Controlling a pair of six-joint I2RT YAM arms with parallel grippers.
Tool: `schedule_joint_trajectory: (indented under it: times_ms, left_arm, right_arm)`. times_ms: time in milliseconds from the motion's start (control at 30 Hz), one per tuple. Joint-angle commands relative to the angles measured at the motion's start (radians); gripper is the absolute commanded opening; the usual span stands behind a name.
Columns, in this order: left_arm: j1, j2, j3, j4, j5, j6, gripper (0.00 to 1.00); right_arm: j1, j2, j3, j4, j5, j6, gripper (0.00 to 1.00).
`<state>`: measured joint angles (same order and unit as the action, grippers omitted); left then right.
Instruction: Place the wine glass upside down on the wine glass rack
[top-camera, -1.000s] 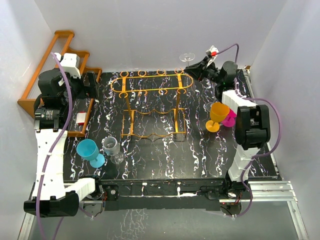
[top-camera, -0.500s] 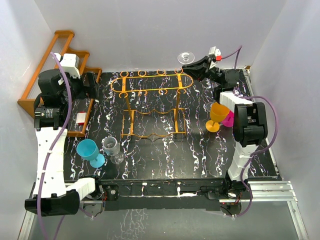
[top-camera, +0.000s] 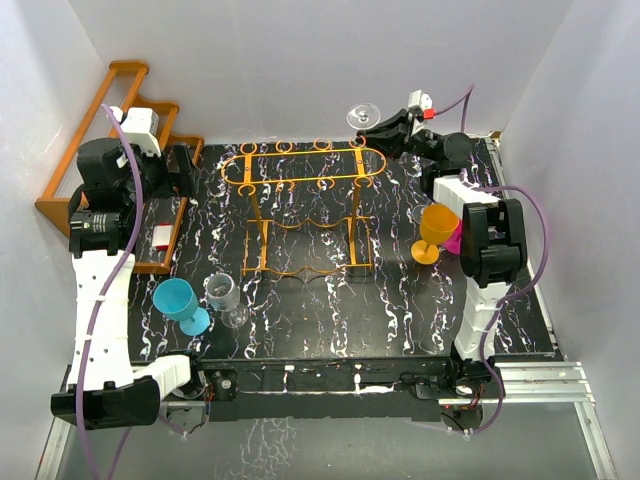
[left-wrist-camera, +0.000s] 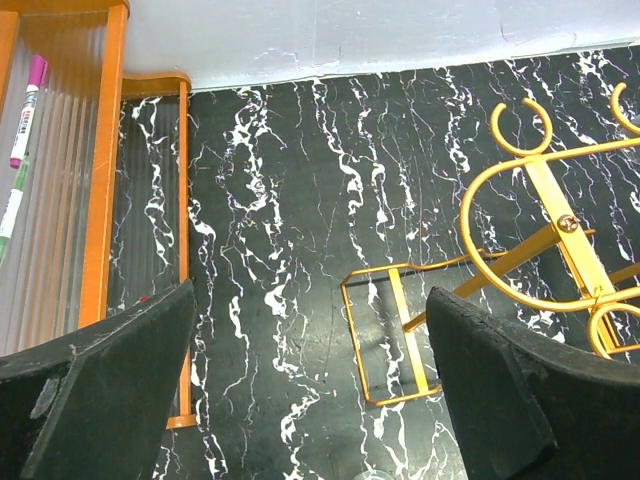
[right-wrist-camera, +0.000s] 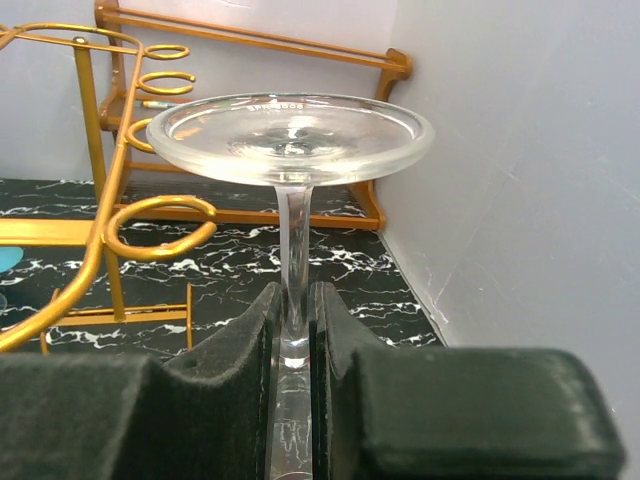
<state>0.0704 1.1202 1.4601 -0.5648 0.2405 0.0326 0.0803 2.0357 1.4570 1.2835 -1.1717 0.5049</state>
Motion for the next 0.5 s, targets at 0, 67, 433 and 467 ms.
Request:
schedule_joint_trajectory:
  times_ms: [0,67,433,467]
  left_arm:
    - [0.009,-0.005,0.007,-0.004,0.019,-0.013,0.97]
    - [0.011,-0.003,0.004,-0.003,0.020,-0.015,0.97]
    - [0.015,0.006,-0.006,0.003,0.022,-0.018,0.97]
    - [0.017,0.006,-0.007,0.004,0.022,-0.019,0.97]
  right_arm:
    - [0.027,0.006,0.054,0.056,-0.017,0.002,0.08]
    - [0.029,0.007,0.052,0.053,-0.024,-0.003,0.08]
    - [0.027,-0.020,-0.018,0.135,-0.051,0.016,0.08]
    - [0.025,-0.023,-0.025,0.141,-0.049,0.017,0.08]
